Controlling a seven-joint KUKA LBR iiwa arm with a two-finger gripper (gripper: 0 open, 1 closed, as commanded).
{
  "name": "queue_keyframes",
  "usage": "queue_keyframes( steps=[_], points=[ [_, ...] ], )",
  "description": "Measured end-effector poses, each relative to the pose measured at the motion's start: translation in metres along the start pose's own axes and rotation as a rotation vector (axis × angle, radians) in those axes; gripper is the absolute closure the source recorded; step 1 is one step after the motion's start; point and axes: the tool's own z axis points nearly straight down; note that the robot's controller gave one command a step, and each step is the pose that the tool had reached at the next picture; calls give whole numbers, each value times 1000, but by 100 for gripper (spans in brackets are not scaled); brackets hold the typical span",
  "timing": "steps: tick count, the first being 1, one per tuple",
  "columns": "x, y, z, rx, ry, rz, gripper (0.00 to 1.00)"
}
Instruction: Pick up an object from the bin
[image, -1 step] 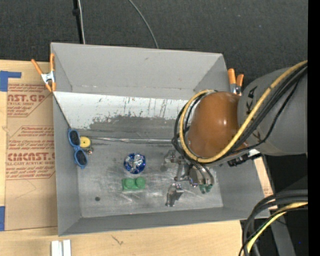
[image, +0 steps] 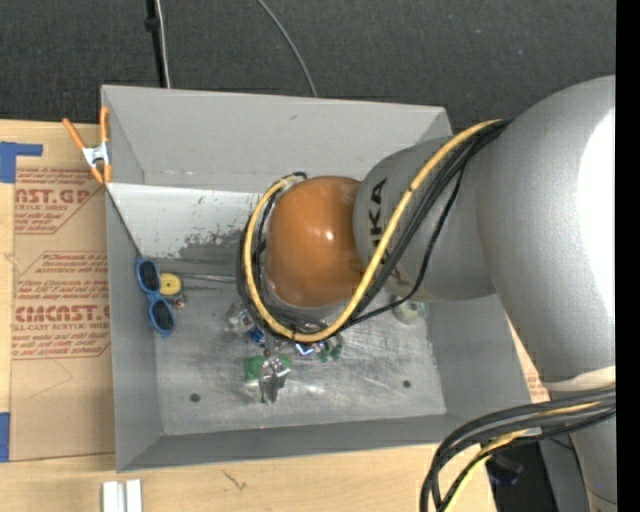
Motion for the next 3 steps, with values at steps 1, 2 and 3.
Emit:
queue_keyframes(
  steps=[1, 2, 3],
  points=[
    [39, -38, 29, 1, 4, 157, 0],
    [37, -37, 27, 2, 1, 156, 100],
    [49, -49, -107, 4, -7, 187, 100]
  ],
)
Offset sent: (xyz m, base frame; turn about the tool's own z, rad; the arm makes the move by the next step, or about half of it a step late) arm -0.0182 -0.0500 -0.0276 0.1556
